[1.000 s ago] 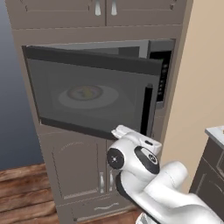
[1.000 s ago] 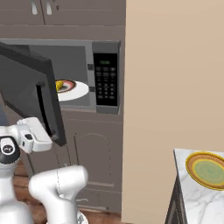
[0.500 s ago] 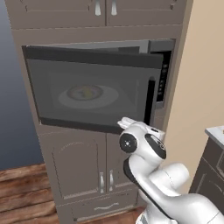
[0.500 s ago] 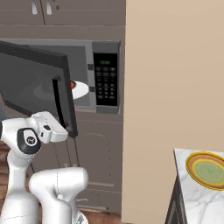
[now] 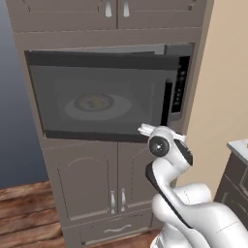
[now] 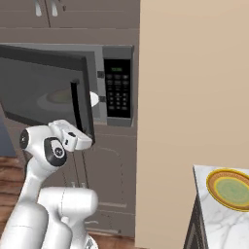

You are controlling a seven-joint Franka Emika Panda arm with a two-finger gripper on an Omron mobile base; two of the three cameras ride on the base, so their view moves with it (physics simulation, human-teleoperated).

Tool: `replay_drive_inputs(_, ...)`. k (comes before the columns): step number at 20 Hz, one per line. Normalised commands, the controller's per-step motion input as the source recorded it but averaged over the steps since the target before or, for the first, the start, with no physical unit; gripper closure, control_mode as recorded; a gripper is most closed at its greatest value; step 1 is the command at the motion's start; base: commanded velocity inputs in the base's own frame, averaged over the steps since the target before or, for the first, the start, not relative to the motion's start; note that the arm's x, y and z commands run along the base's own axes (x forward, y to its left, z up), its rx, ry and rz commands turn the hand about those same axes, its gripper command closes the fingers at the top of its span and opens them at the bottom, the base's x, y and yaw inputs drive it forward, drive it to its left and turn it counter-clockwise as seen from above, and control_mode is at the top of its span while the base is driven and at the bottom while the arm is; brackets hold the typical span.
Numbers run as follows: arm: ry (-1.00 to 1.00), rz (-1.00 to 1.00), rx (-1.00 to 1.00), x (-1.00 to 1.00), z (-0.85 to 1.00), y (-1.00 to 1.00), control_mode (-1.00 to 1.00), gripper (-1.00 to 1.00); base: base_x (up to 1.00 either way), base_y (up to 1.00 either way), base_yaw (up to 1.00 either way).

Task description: Pick the corn from the counter and place it in the microwave. Then turn on the microwave.

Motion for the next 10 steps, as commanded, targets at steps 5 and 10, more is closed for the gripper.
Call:
replay_drive_inputs(5,-0.01,0.12,0.01,0.35,0.00,-0.22,-1.00,-1.00,0.00,0.00,0.00)
replay_drive_inputs(10,-0.01,0.12,0.00,0.36,0.00,-0.13,-1.00,-1.00,0.00,0.00,0.00)
